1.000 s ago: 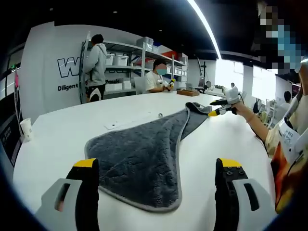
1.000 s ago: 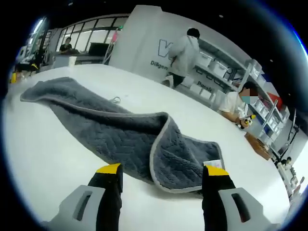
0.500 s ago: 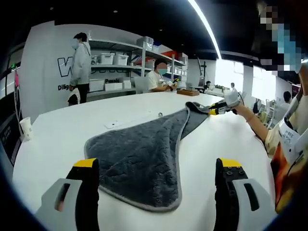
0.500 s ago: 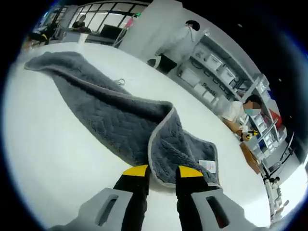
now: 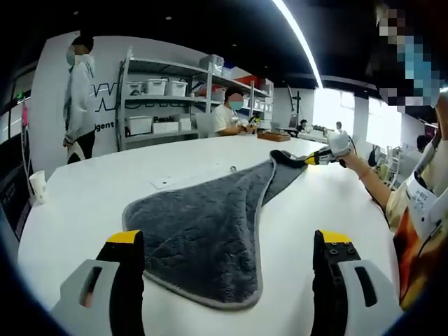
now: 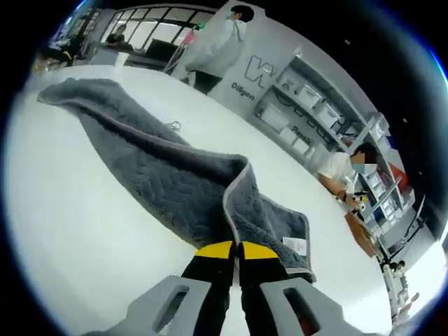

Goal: Open the folded towel by lifting each exposed corner and separating the folded layers until the towel lies flat within the target outline without major curled edges

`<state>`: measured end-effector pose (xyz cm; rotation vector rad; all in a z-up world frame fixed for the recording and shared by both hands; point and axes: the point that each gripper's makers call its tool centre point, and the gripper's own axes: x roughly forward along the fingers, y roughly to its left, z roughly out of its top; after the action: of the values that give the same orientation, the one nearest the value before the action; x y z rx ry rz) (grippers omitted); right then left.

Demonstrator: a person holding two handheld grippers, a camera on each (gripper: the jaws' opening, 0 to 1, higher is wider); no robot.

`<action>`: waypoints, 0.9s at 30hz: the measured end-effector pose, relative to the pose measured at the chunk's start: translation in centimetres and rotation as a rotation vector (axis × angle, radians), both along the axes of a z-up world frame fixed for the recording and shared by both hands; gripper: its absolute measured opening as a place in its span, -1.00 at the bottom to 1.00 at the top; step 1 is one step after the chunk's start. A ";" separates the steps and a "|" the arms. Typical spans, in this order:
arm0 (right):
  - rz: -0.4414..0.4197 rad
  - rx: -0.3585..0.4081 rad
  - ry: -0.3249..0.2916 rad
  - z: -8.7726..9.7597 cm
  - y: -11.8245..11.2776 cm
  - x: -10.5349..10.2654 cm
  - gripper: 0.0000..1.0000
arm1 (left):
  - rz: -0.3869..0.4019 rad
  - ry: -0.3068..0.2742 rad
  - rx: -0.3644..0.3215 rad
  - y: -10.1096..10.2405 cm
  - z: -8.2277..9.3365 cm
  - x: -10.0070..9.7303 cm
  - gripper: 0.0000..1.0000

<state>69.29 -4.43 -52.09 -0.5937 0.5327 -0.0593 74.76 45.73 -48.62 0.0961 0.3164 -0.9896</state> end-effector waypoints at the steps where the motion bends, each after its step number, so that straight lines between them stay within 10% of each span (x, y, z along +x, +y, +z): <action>1: 0.001 -0.007 -0.002 0.2 0.1 -0.1 -1.00 | -0.001 0.003 0.000 0.0 -0.1 0.0 0.99; 20: -0.168 0.020 -0.180 6.2 -5.7 -6.7 -1.00 | 0.004 -0.004 0.004 0.4 0.2 0.0 0.99; 27: -0.255 0.019 -0.149 5.8 -8.8 -9.6 -1.00 | 0.001 -0.001 0.010 0.3 0.0 -0.1 0.99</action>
<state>59.67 -13.24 -46.34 -0.4953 0.4615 -0.3373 74.67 46.07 -48.59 0.1059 0.3202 -0.9874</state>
